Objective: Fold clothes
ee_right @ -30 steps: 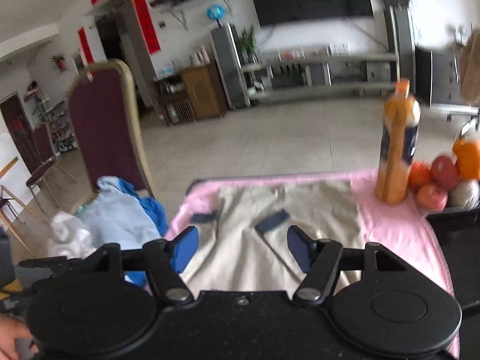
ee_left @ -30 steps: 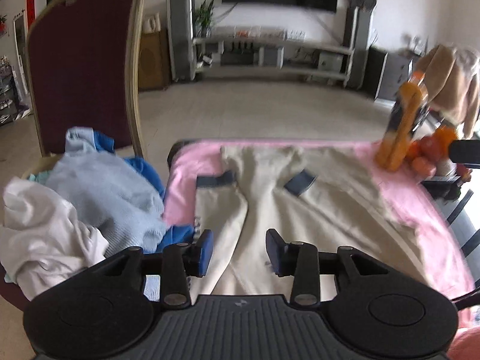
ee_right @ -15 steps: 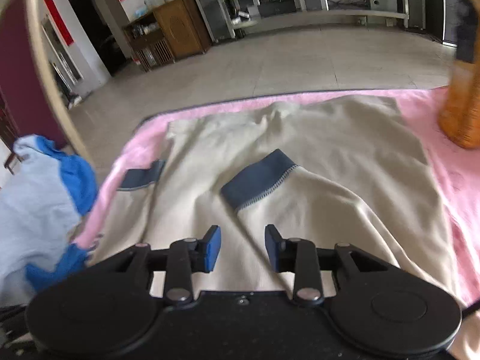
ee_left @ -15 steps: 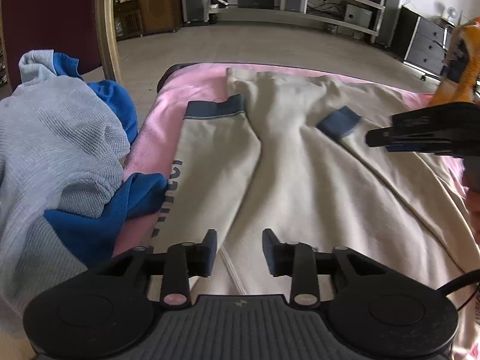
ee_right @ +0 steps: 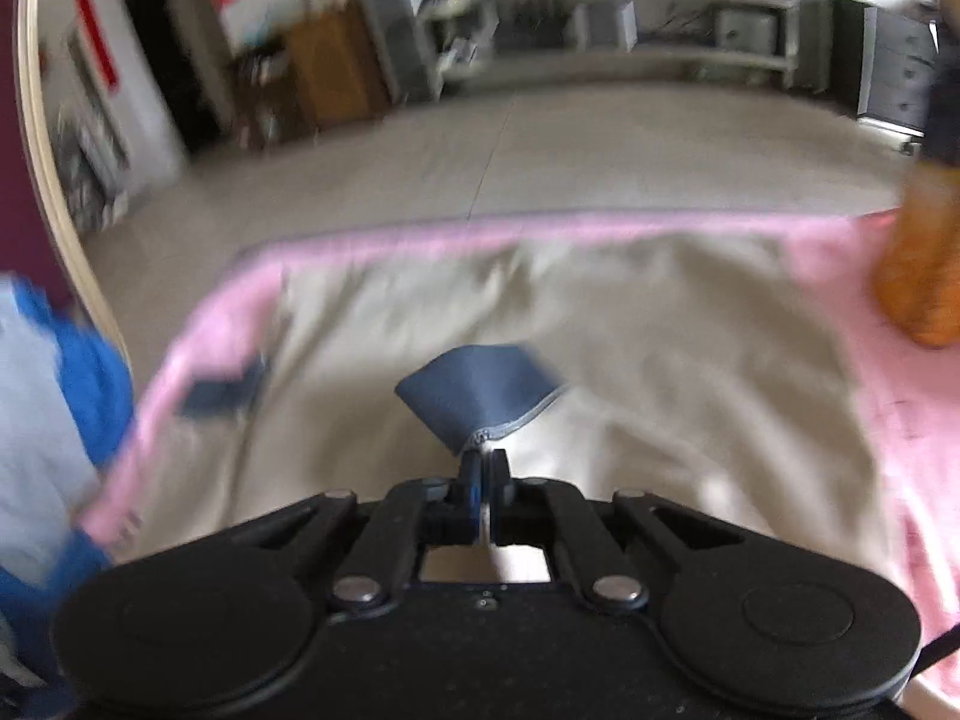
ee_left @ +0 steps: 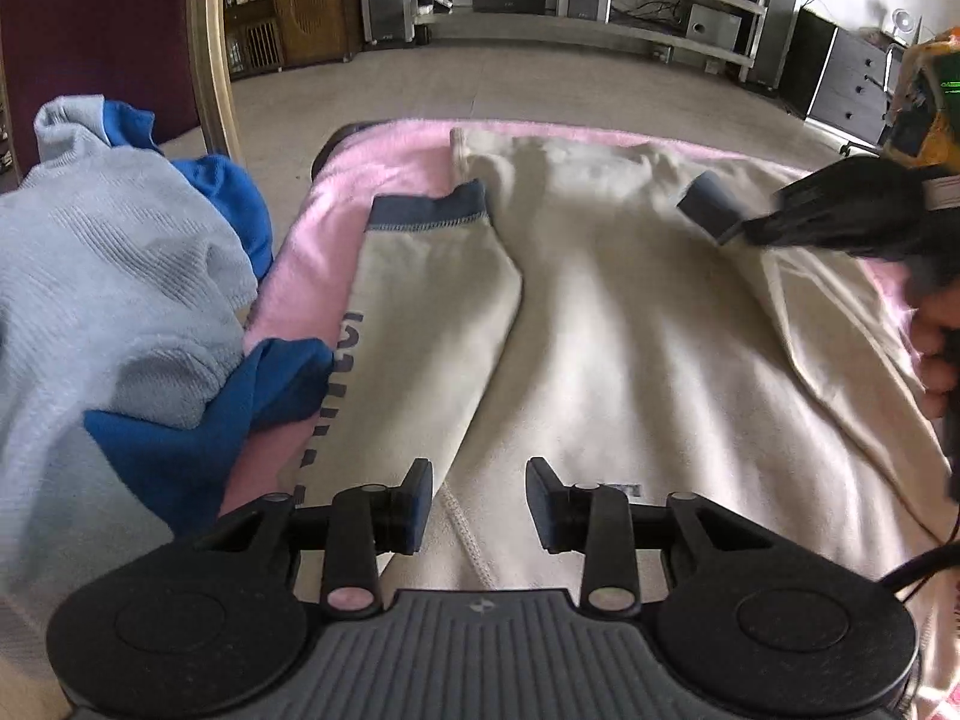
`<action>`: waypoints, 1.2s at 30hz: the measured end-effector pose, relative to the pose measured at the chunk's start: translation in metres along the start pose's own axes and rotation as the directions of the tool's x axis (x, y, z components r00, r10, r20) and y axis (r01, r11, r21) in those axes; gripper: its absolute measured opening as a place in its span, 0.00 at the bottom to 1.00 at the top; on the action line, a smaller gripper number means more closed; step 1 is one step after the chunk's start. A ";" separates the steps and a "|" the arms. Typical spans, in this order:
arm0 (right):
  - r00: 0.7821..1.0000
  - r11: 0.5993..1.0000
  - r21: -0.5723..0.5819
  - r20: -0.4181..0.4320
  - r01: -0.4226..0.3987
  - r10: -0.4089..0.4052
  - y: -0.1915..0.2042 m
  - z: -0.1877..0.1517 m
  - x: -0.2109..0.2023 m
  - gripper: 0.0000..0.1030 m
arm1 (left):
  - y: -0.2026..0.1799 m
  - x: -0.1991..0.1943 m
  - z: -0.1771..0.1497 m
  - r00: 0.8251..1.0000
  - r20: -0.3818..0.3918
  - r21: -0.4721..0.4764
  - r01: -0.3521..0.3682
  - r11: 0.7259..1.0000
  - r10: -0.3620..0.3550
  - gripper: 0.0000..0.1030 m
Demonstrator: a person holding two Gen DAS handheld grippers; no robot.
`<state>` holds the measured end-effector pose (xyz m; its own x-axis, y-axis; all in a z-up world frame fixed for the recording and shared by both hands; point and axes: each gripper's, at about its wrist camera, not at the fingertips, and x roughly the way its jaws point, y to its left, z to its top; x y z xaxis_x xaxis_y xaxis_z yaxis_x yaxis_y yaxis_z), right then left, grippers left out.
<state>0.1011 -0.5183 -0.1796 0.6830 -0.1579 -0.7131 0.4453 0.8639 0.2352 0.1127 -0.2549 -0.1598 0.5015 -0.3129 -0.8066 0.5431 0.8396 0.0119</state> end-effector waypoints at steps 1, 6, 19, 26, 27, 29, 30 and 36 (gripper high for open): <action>0.999 1.000 0.024 0.038 -0.004 0.004 -0.009 0.003 -0.020 0.02 | -0.002 -0.007 0.000 1.000 0.007 0.004 0.003 1.000 -0.003 0.33; 0.972 0.988 0.149 0.225 0.030 -0.063 -0.083 0.015 -0.141 0.02 | -0.014 -0.046 0.001 0.998 0.029 0.023 0.046 0.999 -0.047 0.33; 0.874 0.849 0.477 0.282 0.230 -0.396 -0.324 -0.060 -0.265 0.02 | -0.102 -0.072 -0.021 0.985 -0.031 0.104 0.170 0.980 -0.167 0.34; 0.861 0.721 0.640 0.180 0.266 -0.476 -0.401 -0.120 -0.246 0.02 | -0.172 -0.044 -0.053 0.966 -0.147 0.217 0.241 0.946 -0.212 0.34; 0.858 0.722 0.638 0.182 0.269 -0.480 -0.404 -0.122 -0.246 0.02 | -0.179 -0.042 -0.056 0.963 -0.156 0.230 0.251 0.940 -0.219 0.34; 0.859 0.757 0.612 0.239 0.228 -0.452 -0.403 -0.119 -0.251 0.02 | -0.188 -0.040 -0.060 0.958 -0.165 0.239 0.271 0.933 -0.236 0.34; 0.859 0.779 0.595 0.279 0.197 -0.430 -0.402 -0.117 -0.254 0.02 | -0.192 -0.038 -0.061 0.956 -0.168 0.240 0.277 0.930 -0.241 0.34; 0.808 0.818 0.570 0.442 0.082 -0.389 -0.413 -0.129 -0.268 0.03 | -0.204 -0.030 -0.069 0.949 -0.194 0.251 0.293 0.923 -0.249 0.34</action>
<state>-0.3406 -0.7717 -0.1707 0.6349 -0.6750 -0.3759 0.7498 0.4210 0.5104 -0.0598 -0.3865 -0.1783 0.2103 -0.4196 -0.8830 0.8168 0.5718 -0.0772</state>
